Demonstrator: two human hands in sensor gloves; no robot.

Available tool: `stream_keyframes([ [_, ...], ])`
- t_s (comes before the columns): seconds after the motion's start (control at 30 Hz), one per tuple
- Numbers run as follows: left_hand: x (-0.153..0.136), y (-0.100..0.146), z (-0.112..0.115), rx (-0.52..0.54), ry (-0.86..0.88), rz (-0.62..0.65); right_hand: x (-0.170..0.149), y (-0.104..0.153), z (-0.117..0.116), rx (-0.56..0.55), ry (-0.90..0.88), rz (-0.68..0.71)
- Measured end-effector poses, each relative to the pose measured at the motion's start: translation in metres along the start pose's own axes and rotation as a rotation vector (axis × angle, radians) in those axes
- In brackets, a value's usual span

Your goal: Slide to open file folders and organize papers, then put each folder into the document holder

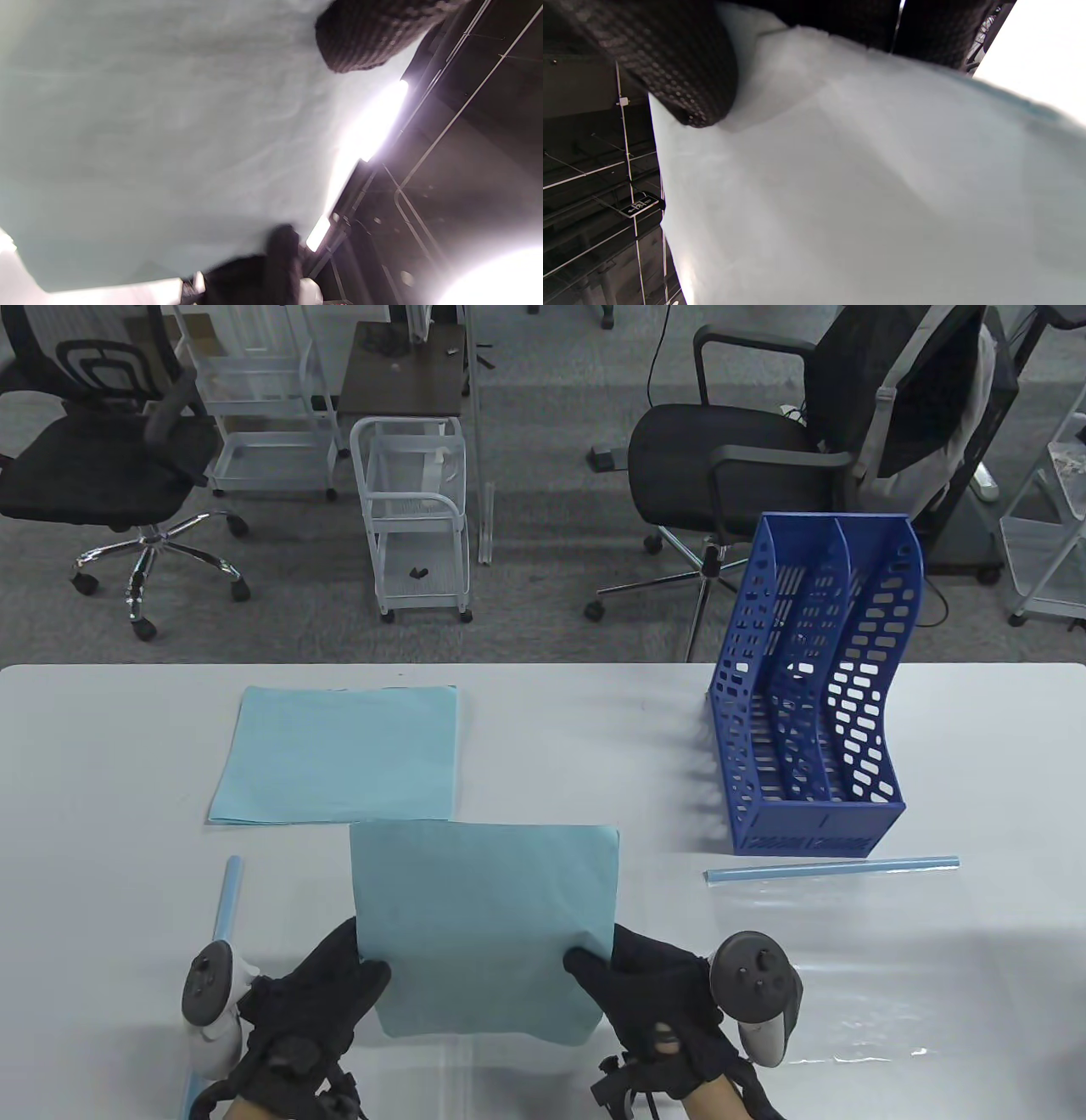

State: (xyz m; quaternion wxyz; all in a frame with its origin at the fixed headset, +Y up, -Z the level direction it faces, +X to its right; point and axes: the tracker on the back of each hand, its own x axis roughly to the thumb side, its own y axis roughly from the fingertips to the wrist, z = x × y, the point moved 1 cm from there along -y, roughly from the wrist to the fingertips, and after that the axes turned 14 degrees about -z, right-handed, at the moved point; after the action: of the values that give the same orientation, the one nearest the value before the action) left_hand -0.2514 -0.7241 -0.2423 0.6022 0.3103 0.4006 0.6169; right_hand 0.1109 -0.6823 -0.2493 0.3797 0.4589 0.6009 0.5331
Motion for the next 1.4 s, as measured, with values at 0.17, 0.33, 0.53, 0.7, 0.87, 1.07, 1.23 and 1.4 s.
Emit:
stream_keyframes([
  [0.17, 0.009, 0.001, 0.004, -0.003, -0.043, 0.126, -0.002, -0.001, -0.002, 0.060, -0.040, -0.026],
  [0.33, 0.023, 0.006, 0.009, -0.127, -0.108, 0.163, 0.000, 0.000, -0.001, 0.160, -0.127, -0.023],
  [0.53, 0.010, 0.013, 0.000, 0.303, -0.140, 0.009, 0.004, 0.011, 0.001, -0.199, 0.105, -0.050],
  [0.7, 0.007, 0.003, -0.005, 0.012, 0.015, 0.013, 0.000, 0.002, 0.002, 0.042, -0.064, -0.015],
  [0.87, 0.023, 0.005, 0.000, -0.130, -0.080, 0.119, 0.000, -0.003, -0.002, 0.357, -0.245, 0.049],
  [1.07, 0.001, 0.008, -0.001, 0.192, -0.137, -0.174, -0.007, 0.001, 0.006, -0.027, 0.013, -0.133],
  [1.23, -0.009, 0.001, 0.005, 0.212, -0.120, -0.348, -0.020, -0.002, 0.010, -0.071, 0.096, -0.291],
  [1.4, -0.012, -0.019, 0.015, 0.247, -0.298, -0.506, -0.034, -0.008, 0.024, -0.043, 0.176, -0.451],
])
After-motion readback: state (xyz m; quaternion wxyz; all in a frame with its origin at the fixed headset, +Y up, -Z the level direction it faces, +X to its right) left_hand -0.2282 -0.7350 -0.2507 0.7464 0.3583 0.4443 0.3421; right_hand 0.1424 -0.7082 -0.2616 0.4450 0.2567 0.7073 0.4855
